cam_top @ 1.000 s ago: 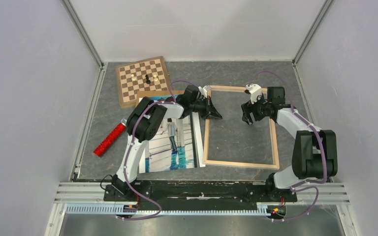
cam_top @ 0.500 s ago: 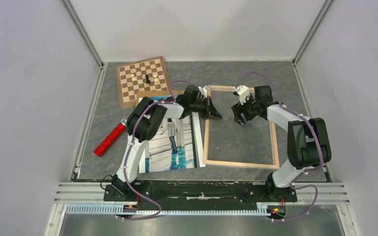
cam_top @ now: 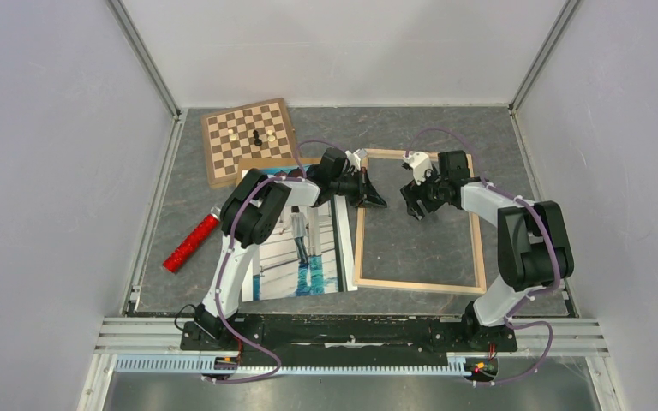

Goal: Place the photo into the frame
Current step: Move the photo frame to the center of the board.

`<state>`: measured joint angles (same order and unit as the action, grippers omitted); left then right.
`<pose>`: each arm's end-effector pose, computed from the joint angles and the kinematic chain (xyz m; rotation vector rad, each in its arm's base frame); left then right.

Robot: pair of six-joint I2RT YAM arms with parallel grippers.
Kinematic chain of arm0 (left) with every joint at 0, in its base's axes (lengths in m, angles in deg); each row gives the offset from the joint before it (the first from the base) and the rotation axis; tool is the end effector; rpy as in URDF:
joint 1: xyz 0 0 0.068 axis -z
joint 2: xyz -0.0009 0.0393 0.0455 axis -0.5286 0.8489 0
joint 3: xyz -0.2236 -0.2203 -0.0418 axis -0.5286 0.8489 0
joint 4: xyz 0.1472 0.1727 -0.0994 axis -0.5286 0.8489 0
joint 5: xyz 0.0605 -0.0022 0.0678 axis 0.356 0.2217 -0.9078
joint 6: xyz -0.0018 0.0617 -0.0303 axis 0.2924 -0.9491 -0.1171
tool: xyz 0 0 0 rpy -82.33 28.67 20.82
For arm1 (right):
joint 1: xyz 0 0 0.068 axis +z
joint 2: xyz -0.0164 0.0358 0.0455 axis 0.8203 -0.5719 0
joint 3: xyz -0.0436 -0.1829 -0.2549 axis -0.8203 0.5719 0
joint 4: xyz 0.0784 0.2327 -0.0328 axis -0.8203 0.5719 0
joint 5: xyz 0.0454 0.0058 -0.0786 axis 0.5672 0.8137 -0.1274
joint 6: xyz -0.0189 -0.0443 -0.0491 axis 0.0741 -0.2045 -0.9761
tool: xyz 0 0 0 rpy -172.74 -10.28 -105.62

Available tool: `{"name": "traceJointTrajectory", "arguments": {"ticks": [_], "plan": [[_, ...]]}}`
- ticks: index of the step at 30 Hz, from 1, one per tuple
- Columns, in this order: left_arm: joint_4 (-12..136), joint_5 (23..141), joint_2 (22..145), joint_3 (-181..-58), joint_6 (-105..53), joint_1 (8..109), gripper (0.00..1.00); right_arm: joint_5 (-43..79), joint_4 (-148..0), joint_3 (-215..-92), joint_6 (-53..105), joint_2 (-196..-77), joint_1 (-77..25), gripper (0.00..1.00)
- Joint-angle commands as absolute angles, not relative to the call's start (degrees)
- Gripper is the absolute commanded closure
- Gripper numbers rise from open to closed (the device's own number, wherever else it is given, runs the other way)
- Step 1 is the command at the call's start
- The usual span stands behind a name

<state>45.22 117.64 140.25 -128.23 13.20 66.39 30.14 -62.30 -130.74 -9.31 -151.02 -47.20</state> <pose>0.4034 -0.3237 0.1380 0.1927 2.4415 -1.5967 0.3254 0.0643 0.2049 -0.9029 2.3061 0.2884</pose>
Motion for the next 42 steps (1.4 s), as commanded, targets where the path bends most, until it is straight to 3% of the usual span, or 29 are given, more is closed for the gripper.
{"name": "traceJointTrajectory", "arguments": {"ticks": [1,15,31,42], "plan": [[46.76,118.00,140.19,-129.59,9.66,66.92,0.97,29.24,-64.84,-131.75,-9.92,-152.01,-46.95,0.23],[47.53,118.08,140.11,-129.86,9.39,66.98,0.89,29.08,-64.77,-132.71,-8.90,-154.24,-46.96,0.24],[50.07,117.91,139.79,-130.69,8.22,66.99,0.51,27.78,-64.36,-131.93,-9.21,-154.00,-46.95,0.24],[57.88,115.23,137.31,-131.91,3.27,66.98,0.34,26.84,-64.33,-131.38,-9.30,-153.88,-46.96,0.24]]}}
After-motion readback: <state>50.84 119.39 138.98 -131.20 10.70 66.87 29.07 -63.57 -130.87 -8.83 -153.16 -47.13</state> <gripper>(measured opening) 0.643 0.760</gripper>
